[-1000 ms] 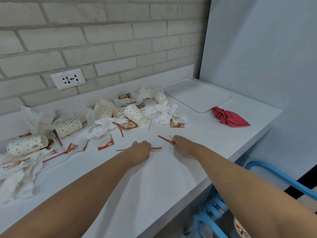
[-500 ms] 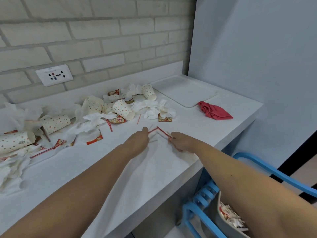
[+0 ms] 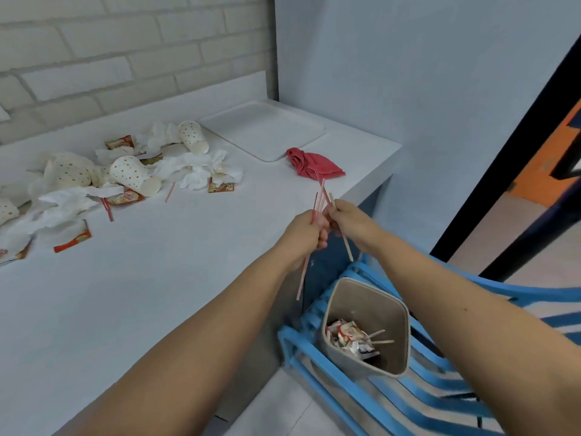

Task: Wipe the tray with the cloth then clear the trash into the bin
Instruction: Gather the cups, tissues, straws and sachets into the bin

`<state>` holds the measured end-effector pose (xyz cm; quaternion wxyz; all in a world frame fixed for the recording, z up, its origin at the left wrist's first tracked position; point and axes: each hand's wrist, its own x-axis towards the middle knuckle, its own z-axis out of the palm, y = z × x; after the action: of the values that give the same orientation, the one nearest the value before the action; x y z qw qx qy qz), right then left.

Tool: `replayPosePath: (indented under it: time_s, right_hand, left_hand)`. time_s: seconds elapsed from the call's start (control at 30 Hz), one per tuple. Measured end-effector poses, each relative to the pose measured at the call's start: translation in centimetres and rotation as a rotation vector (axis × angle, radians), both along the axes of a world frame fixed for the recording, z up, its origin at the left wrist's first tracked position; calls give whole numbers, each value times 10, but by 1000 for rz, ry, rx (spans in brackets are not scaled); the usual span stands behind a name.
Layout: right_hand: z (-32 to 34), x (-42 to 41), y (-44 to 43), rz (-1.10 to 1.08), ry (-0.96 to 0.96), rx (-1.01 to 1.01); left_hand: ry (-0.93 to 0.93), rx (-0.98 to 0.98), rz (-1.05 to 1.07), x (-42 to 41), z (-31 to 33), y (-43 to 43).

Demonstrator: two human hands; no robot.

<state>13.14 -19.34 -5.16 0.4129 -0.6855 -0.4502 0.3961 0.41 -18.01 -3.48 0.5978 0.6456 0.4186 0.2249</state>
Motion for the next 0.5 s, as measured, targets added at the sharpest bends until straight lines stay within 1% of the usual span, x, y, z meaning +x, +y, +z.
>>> replayPosePath:
  time_s: [0.07, 0.1, 0.2, 0.23, 0.3, 0.37, 0.5]
  right_hand:
    - [-16, 16, -11, -64, -45, 3]
    - [-25, 26, -16, -90, -104, -14]
    - [-59, 54, -29, -168, -384, -102]
    - [-67, 60, -36, -192, -422, -125]
    - [-82, 69, -48, -166, -381, -129]
    - [-95, 74, -61, -73, -331, -166]
    - [-116, 80, -81, -2, -376, -279]
  left_hand:
    - [-33, -47, 8, 13, -18, -9]
    - [-47, -70, 16, 21, -29, -14]
    - [-69, -97, 40, 39, -58, -31]
    - [-64, -97, 48, 44, -66, -36]
    - [-54, -95, 58, 52, -82, -46]
    - [-28, -98, 51, 59, -98, -53]
    - [11, -76, 35, 70, -129, -62]
